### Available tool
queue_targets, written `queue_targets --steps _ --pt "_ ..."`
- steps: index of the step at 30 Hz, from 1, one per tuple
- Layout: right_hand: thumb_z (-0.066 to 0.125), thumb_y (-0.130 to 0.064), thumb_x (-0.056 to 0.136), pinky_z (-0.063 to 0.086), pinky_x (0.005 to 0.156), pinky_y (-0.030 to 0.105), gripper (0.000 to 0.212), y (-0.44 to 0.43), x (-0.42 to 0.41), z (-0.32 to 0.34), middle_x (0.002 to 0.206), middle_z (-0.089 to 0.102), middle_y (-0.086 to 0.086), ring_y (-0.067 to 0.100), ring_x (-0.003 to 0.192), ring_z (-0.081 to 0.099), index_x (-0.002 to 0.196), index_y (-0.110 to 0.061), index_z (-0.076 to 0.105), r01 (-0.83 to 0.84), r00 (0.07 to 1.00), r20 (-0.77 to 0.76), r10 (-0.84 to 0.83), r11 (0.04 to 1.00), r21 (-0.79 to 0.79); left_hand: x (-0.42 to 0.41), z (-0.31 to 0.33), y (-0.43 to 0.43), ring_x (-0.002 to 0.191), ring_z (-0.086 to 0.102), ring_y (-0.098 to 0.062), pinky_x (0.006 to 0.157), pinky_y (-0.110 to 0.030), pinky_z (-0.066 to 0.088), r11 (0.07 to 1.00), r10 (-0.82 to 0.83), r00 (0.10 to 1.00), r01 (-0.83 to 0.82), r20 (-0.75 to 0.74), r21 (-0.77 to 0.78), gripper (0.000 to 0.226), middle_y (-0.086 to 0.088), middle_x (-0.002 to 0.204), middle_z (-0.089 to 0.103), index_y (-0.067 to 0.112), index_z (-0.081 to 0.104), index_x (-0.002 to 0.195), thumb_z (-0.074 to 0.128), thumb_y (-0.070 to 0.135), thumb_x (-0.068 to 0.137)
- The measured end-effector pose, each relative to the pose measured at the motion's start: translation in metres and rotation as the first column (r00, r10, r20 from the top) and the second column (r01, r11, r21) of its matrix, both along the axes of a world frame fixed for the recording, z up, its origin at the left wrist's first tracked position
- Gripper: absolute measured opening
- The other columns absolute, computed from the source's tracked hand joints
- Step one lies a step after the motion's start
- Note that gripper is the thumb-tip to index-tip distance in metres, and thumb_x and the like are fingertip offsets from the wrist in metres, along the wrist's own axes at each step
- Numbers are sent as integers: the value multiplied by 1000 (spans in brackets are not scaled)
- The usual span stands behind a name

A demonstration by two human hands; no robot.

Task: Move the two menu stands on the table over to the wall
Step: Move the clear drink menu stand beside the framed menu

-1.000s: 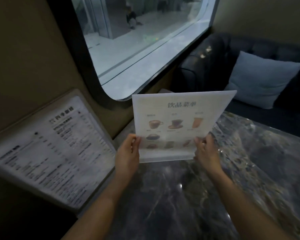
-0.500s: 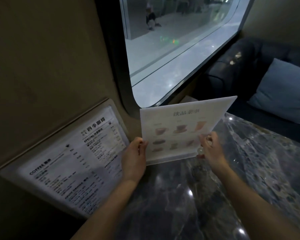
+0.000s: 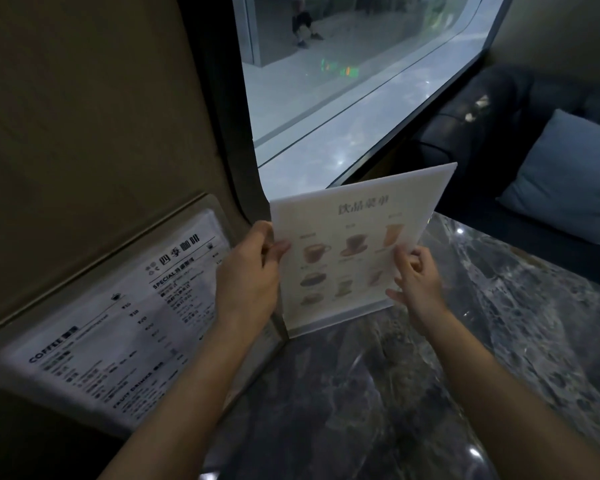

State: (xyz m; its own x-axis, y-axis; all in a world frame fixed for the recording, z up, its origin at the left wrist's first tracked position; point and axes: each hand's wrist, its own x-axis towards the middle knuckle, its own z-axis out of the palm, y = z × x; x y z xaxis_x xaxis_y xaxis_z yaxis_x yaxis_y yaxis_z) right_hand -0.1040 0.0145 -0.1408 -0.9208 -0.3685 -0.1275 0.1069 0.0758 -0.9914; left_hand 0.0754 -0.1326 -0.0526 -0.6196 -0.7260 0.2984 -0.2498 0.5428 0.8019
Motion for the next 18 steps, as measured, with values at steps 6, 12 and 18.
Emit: queue_targets --steps 6,12,18 --pt "53 -54 82 52 67 43 26 -12 -11 9 87 61 -4 22 84 59 79 -29 48 -24 998 59 24 1000 -8 6 1 9 72 62 -18 61 -44 55 999 -26 1000 26 -6 -38 9 -1 81 66 12 52 84 53 19 90" --pt "53 -54 81 52 69 45 29 -18 -13 13 90 60 -4 22 86 59 84 -25 49 -33 997 75 34 999 -24 8 2 6 71 62 -18 61 -45 54 999 30 999 -31 -31 -37 9 3 80 66 12 54 84 54 19 89" --pt "51 -52 84 49 66 41 25 -35 -17 21 85 58 -7 18 83 57 78 -29 48 -89 995 33 91 994 -70 11 6 -5 69 61 -21 64 -50 55 993 116 991 -117 -62 -16 14 9 70 58 19 47 77 55 19 89"
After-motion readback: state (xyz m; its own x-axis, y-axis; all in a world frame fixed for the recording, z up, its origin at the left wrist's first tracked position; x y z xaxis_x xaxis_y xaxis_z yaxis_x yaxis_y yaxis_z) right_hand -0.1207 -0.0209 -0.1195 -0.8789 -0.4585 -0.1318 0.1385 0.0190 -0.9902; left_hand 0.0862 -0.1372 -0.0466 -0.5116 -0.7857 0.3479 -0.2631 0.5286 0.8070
